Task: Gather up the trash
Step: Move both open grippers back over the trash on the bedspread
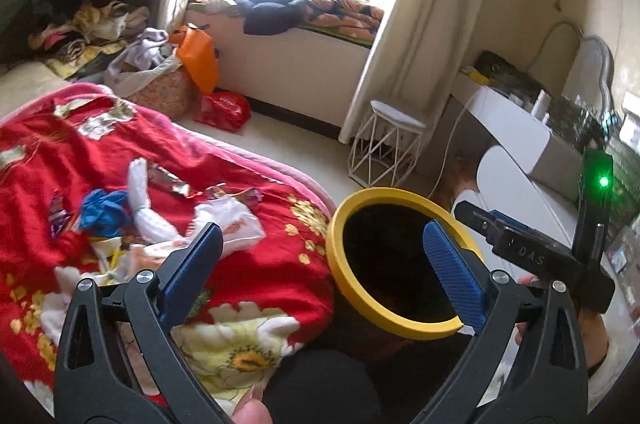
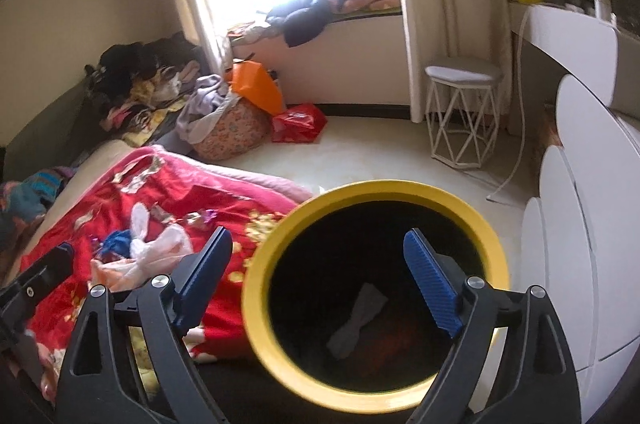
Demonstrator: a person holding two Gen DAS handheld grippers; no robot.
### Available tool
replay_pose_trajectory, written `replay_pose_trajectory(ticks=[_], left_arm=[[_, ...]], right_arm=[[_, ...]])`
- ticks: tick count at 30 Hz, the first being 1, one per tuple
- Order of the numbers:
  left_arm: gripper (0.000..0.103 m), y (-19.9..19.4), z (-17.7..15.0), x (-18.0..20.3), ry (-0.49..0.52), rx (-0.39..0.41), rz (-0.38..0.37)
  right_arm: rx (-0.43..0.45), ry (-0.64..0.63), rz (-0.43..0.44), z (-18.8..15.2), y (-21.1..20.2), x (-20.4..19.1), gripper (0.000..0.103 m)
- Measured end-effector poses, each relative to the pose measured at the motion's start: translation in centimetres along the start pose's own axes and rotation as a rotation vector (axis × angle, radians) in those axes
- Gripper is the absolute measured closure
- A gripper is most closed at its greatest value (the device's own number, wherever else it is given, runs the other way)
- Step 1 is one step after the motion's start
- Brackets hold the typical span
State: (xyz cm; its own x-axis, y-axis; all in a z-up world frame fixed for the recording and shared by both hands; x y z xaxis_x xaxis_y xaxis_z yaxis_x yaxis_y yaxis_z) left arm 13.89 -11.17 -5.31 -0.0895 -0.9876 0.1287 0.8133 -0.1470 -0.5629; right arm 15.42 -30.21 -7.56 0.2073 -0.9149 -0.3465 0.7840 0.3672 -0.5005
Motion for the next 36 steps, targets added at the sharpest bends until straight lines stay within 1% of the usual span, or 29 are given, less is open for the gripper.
replay_pose_trajectory(ticks=[2,6,17,22,36], left_arm=[[0.011,-0.4,0.4,-1.0,-0.014,0.016,0.017],[0.011,-1.2,0.9,-2.7,-0.048,0.036,0.03],[0.011,-2.7,2.4,-7.8,-0.126,0.085,0.101],[0.011,-2.8,2.6,-9.9,-0.151,0.074,0.129],[0.011,-3.6,2.6,-15.6,-0.2,0.092,0.222]], right_arm=[[-0.002,-0.021,0.019,0.2,0.2,-1.5,0.016],[-0.005,-0.063,0.042,0.6,0.5,-4.0,0.015],[-0.02,-0.125,0.094,0.6,1.4,-8.8,0.011],[-0.027,-0.138,0.116,0.6,2.0,-10.6,0.009],[-0.064,-0.201,0.188,0.3,4.6,-15.7,0.009]])
Point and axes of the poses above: each gripper's, at about its wrist camera, not at the fingertips, and y roughly the way its jaws point, x to its right, z to its top, the point moved 8 cm from there along y, roughly the way its jaws point, and after that the axes turned 14 degrees about z, right-handed, at the moved point
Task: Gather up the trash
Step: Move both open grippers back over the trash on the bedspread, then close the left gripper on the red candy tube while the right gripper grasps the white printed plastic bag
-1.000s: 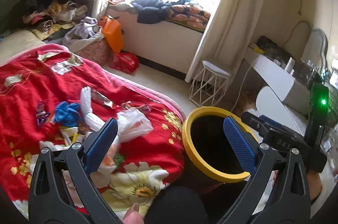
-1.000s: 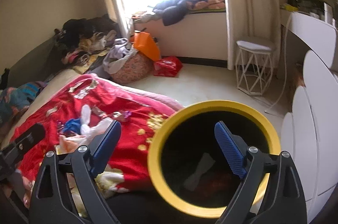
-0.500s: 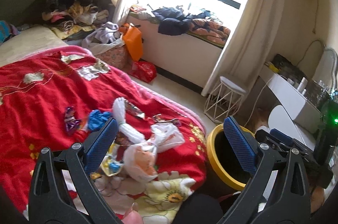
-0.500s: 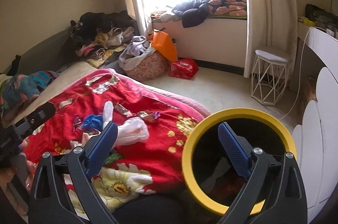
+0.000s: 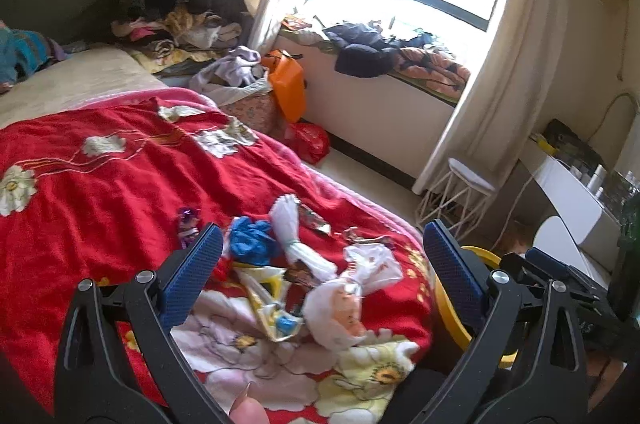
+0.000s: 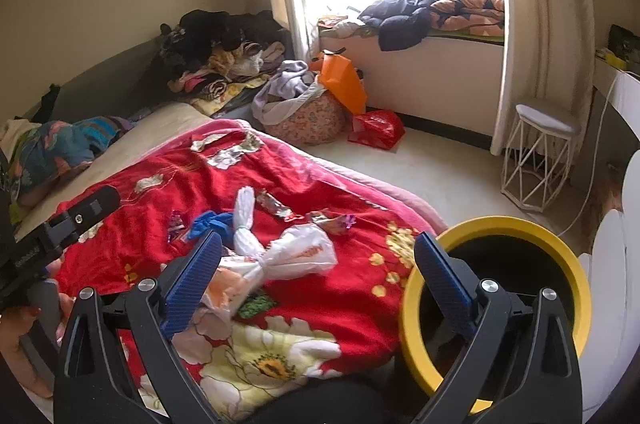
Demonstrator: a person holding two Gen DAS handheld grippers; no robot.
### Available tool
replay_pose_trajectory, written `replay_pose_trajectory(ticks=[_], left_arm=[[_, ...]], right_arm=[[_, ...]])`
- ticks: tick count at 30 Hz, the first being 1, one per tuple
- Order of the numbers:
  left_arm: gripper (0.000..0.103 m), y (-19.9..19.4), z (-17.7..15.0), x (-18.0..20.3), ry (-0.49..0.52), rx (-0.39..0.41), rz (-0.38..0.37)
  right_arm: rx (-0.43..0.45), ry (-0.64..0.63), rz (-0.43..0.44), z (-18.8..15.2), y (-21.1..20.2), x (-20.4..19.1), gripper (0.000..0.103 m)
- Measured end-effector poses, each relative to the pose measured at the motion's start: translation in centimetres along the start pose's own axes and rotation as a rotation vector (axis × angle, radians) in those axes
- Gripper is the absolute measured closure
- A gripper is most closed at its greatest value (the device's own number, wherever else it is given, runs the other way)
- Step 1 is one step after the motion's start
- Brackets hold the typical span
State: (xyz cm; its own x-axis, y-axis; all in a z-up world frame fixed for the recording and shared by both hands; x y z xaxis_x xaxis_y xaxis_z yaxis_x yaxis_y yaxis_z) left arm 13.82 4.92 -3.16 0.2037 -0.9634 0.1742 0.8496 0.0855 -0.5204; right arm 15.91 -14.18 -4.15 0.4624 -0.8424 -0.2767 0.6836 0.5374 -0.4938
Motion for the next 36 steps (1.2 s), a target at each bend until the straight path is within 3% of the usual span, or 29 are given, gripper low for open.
replay_pose_trajectory(ticks=[17,36], left_arm=[[0.011,2.3,-0.2,-6.2,-0.078,-0.032,0.112],[0.011,9.4,-5.1,-9.7,-0.09,-0.233,0.148]], right_arm=[[-0.043,-0.038,0.044,0.6,4.6,-2.7,0.009],[-0.14,0.037,-0.026,-1.4,11.8,0.5,0.009]])
Point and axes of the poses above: each gripper's, at about its wrist camera, not at the fingertips, and y roughly the way its jaws point, x to its right, z to its top, the point moved 8 cm from there along y, roughly the way its jaws point, and after that the axes turned 14 degrees about z, right-handed, at the moved point
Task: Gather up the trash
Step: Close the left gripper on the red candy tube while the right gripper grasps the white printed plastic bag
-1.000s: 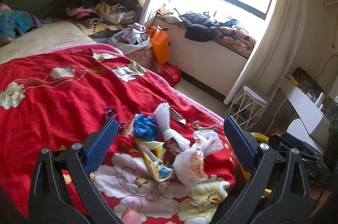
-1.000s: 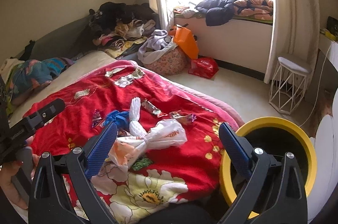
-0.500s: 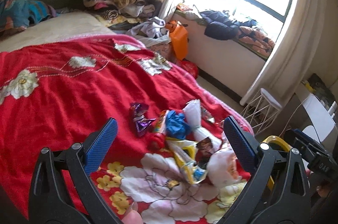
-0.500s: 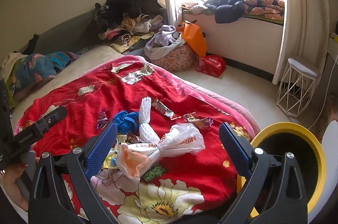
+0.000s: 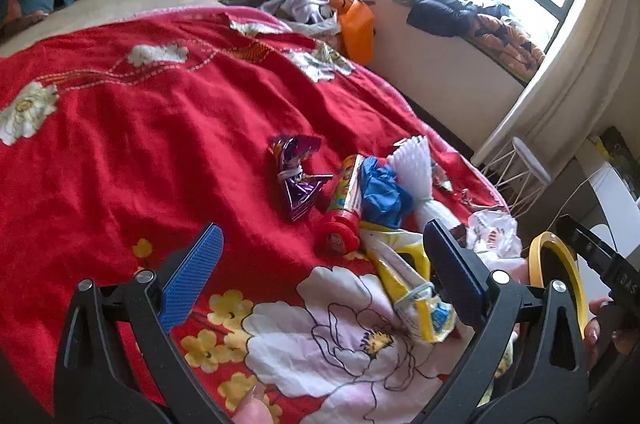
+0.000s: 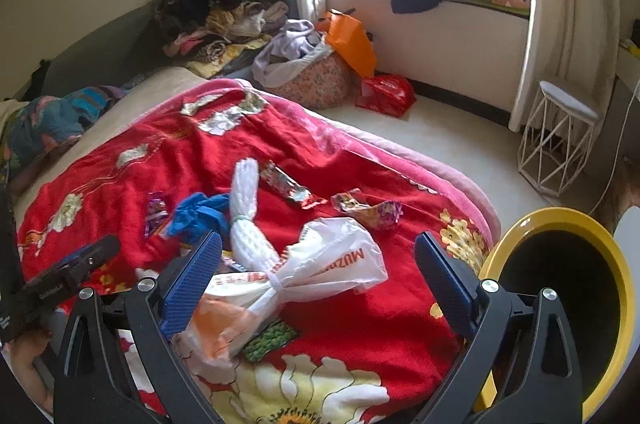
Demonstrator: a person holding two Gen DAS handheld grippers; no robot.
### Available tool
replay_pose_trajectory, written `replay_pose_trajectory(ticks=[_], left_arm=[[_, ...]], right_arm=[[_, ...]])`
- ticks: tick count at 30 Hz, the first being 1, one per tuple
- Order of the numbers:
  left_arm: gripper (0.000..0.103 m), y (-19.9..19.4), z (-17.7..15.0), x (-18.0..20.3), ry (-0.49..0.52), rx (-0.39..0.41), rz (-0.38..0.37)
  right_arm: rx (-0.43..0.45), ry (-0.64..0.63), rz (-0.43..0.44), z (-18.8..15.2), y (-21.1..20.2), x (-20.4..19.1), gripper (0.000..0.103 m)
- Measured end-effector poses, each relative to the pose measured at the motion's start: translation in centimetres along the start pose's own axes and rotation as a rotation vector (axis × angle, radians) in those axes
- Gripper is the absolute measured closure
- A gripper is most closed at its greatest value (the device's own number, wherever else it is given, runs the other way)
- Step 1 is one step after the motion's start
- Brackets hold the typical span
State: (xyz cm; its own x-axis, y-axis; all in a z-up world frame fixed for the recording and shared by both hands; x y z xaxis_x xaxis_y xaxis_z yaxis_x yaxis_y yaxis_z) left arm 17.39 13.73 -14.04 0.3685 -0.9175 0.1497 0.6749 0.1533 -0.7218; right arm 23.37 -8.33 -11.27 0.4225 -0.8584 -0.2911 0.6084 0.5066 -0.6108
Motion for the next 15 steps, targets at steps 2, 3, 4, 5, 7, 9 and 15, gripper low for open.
replay_pose_trajectory(ticks=[2,3,4,5,7,9,15], left_arm=[[0.016,0.7,-0.2,0.2,-0.002,-0.018,-0.012],[0.02,1.0,-0.2,0.3,0.001,-0.027,-0.015],[0.025,1.3,-0.2,0.4,0.003,-0.033,-0.02],[0.028,1.7,-0.2,0.5,0.003,-0.042,-0.03],[0.039,2.2,-0.3,0.7,0.003,-0.055,-0.037],[0.045,2.7,-0.3,0.8,0.002,-0.067,-0.039],[0.054,3.9,-0.4,1.4,0.016,-0.092,-0.049]], right_arm=[[-0.007,0.018,-0.014,-0.2,0.6,0.6,0.009],[-0.013,0.031,-0.018,-0.3,0.9,1.0,0.009],[-0.017,0.048,-0.02,-0.5,1.2,1.3,0.009],[-0.02,0.06,-0.024,-0.6,1.4,1.6,0.009],[-0.034,0.095,-0.037,-0.9,2.1,2.2,0.009],[-0.05,0.129,-0.039,-1.1,2.9,2.8,0.009],[-0.109,0.214,-0.04,-1.8,5.4,4.0,0.009]])
Point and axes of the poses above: each gripper's, at about its wrist camera, not at the fingertips, and y roughly the way its jaws point, x to its right, z to its top, the point moved 8 cm from there along y, roughly the way its jaws point, and after that the axes turned 14 degrees about z, right-handed, at the moved point
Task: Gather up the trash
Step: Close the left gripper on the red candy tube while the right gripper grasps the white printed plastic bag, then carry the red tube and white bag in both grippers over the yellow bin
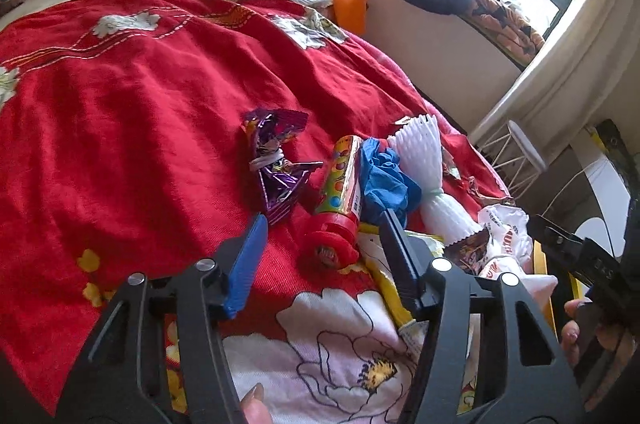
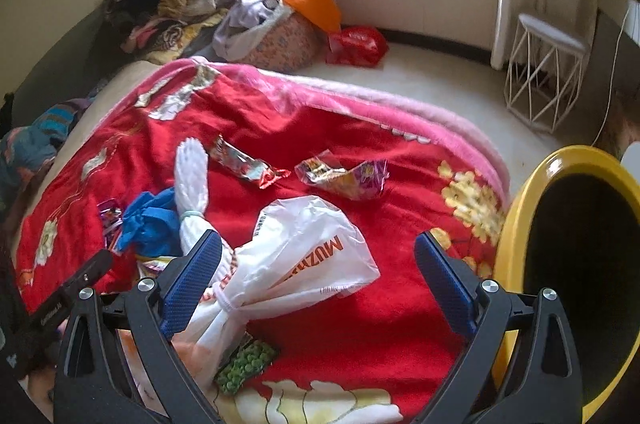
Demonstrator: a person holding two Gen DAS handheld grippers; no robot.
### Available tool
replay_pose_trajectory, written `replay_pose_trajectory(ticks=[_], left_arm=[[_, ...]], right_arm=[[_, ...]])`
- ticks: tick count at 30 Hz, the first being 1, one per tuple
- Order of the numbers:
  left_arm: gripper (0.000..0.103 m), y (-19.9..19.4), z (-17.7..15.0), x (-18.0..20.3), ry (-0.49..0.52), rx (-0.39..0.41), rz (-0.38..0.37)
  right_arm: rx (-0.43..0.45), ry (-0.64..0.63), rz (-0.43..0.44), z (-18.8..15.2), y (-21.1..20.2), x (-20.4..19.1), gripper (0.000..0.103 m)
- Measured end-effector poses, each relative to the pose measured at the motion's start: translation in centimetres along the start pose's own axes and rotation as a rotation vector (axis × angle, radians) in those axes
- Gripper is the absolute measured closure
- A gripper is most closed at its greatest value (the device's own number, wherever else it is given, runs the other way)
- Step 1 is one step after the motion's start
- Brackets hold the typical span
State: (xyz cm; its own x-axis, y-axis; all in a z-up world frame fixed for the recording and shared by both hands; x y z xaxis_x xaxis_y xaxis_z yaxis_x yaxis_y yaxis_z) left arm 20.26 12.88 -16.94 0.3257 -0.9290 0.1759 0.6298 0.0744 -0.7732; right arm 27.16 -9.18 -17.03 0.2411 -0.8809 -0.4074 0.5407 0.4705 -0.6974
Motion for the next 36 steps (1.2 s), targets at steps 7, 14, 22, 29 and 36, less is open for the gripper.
replay_pose_trajectory(ticks=[7,14,22,29,36], left_arm=[[0.066,1.0,0.1,0.6,0.004,-0.018,-0.012],[0.078,1.0,0.0,1.0,0.0,-0.023,-0.032],[0.079,-1.3,0.8,1.1,-0.005,0.036,-0.028],[0.08,-4.6,2.5,1.1,-0.032,0.121,-0.039],[0.08,-8.0,3.7,2.7,-0.004,0.19,-0.081]], right_arm=[[-0.073,0.068,0.056,-0.9,2.4,0.7,0.021],[-0.068,0.052,0.098,-1.1,1.7,0.2,0.051],[-0.02,0.073,0.145,-0.5,-0.9,0.2,0.061],[0.033,0.028,0.153,0.5,-3.8,-0.5,0.061],[0.097,-0.055,0.148,1.5,-6.5,-1.9,0.062]])
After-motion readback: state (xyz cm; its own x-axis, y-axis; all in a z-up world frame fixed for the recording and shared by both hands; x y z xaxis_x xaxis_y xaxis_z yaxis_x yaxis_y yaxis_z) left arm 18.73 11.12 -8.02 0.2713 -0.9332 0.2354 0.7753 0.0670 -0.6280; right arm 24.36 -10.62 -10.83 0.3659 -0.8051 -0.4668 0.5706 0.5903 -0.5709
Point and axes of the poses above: each gripper's, at about its wrist camera, not at the fingertips, and y roughly the way its jaws point, x to its right, z to its top, the point moved 8 cm from there along y, roughly the way its jaws point, and after that the axes turned 14 degrees about z, right-handed, at the moved point
